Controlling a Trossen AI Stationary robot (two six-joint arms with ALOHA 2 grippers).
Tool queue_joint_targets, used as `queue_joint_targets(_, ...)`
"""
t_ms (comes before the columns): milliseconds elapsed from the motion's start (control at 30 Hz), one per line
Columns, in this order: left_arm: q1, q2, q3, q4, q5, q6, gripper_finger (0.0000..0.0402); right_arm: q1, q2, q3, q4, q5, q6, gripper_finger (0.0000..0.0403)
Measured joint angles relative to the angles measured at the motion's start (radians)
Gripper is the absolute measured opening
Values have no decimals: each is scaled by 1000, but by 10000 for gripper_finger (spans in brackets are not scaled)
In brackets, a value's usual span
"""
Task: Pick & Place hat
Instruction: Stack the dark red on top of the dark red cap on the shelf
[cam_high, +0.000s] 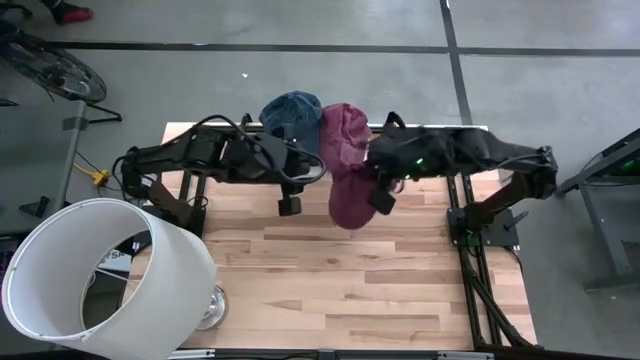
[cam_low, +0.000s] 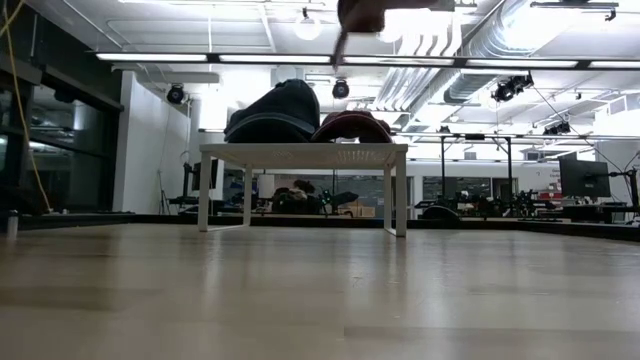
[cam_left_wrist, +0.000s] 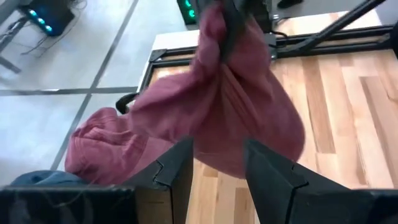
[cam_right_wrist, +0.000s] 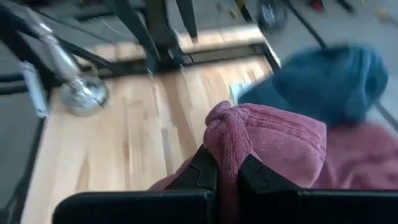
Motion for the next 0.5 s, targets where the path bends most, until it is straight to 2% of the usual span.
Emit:
queue_joint_targets(233, 1, -10, 0, -8, 30, 39, 135, -111, -57, 1, 129, -224, -214, 3)
queue_joint_targets(500, 1, -9, 0, 12, 4, 45, 135, -365, -48, 1, 142, -554, -406, 3)
